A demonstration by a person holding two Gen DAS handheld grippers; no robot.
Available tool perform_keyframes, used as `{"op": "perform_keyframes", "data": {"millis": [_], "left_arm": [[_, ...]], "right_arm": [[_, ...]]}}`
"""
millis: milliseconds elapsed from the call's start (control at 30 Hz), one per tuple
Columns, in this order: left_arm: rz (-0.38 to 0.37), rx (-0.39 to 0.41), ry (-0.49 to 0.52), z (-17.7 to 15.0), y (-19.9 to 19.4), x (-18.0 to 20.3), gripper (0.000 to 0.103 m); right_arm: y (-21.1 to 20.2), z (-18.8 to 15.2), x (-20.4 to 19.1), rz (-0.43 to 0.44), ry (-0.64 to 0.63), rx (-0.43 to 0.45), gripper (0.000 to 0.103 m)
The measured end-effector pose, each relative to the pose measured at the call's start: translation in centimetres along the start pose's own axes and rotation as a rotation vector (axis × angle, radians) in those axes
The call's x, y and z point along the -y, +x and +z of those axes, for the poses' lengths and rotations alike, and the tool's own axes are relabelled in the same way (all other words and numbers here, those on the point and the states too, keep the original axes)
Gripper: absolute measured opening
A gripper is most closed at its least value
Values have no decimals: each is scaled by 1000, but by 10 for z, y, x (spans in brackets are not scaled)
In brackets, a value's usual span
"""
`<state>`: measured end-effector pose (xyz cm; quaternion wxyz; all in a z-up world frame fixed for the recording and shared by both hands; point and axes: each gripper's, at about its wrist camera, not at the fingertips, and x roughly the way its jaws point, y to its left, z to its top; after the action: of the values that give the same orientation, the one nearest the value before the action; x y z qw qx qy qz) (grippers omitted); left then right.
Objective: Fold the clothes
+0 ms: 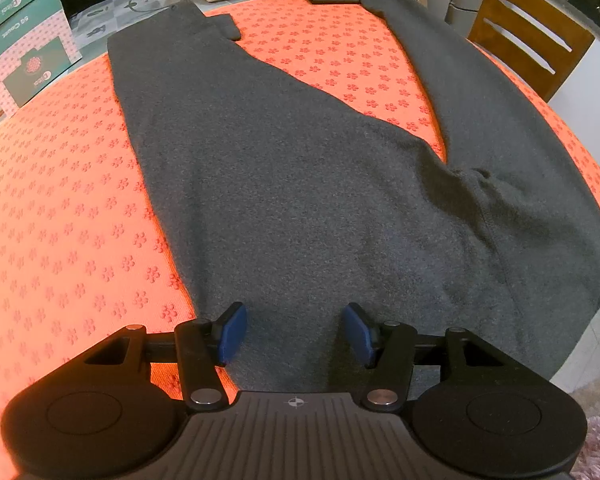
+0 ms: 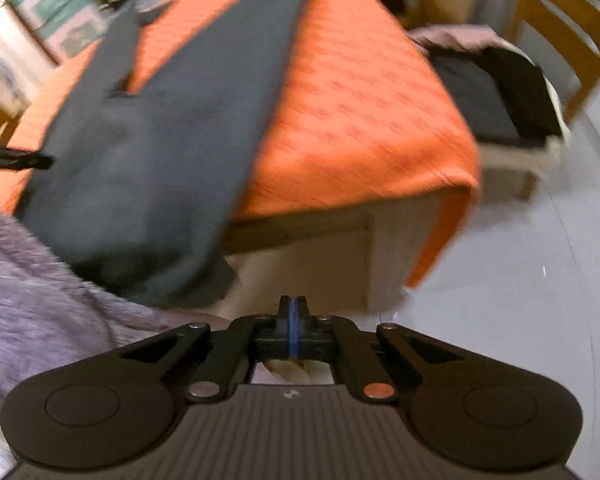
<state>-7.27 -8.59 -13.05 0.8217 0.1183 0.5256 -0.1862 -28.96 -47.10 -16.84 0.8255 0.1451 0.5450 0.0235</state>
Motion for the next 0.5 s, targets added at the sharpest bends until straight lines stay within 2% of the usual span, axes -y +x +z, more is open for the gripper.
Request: {"op": "perform_keyframes", "data": {"millis": [167,333,367,433,500], "left_arm": [[2,-3,-2,1,1,0,59],[6,-16,-3,2,2,1,59],[8,-26,-11,4,1,1,55],[-25,-15,-26,11,-7,5,53],[-73,18,-22,20,-20,12,53]], "right_arm": [[-3,0,5,25,14,38,1],[0,11,-10,105,-12,99,5],[2,14,-13,119,-5,108,6],[5,20,-19,146,10,125,13],[7,26,-24,170,37,142,32]]}}
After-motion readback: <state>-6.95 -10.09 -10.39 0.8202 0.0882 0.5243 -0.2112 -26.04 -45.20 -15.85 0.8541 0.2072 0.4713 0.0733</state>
